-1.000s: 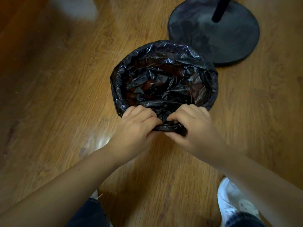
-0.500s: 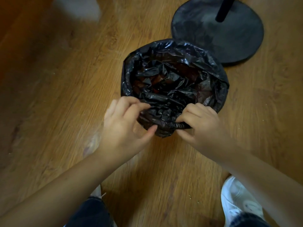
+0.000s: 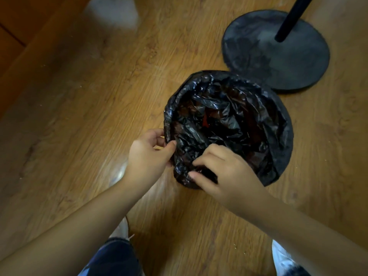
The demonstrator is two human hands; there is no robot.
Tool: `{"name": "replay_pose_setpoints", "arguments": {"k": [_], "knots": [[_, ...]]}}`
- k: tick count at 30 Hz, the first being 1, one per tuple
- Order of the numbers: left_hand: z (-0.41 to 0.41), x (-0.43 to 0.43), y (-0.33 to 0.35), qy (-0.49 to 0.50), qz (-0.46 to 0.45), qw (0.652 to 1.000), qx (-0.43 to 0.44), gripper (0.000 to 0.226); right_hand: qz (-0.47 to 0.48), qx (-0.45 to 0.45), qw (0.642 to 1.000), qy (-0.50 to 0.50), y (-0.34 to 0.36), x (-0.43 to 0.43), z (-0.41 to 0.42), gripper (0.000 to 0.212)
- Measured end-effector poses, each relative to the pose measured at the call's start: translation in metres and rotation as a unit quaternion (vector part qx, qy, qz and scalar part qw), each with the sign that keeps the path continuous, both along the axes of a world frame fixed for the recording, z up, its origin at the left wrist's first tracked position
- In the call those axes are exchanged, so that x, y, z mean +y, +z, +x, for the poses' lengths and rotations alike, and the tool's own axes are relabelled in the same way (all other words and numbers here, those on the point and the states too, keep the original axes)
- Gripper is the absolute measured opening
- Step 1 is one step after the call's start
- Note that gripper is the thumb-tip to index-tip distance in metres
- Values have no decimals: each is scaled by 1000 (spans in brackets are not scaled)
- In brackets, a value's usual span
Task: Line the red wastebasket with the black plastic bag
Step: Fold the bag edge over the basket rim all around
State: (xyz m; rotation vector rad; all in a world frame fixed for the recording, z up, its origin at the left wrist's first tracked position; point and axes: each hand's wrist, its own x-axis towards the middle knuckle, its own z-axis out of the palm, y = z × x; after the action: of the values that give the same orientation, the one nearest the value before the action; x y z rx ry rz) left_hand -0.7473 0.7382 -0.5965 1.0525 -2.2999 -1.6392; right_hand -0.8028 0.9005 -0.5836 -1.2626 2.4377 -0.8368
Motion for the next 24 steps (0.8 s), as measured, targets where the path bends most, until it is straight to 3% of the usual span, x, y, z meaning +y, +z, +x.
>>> {"name": "replay_pose_setpoints", "arguments": {"k": [4, 8, 12, 19, 24], "knots": [[7, -3, 1, -60, 46, 997, 34, 26, 12, 50, 999, 5, 0, 3, -13, 35], [15, -4, -4, -107, 40, 992, 52, 30, 177, 34, 980, 82, -26, -2, -11, 55], [22, -10, -2, -147, 4, 987, 59, 52, 240, 63, 964, 90, -55, -11, -5, 69], [30, -16, 1, -160, -19, 985, 60, 47, 391, 71, 913, 94, -86, -25, -3, 80], [30, -16, -7, -129, -27, 990, 48, 38, 388, 26, 914, 117, -61, -24, -10, 78]]}}
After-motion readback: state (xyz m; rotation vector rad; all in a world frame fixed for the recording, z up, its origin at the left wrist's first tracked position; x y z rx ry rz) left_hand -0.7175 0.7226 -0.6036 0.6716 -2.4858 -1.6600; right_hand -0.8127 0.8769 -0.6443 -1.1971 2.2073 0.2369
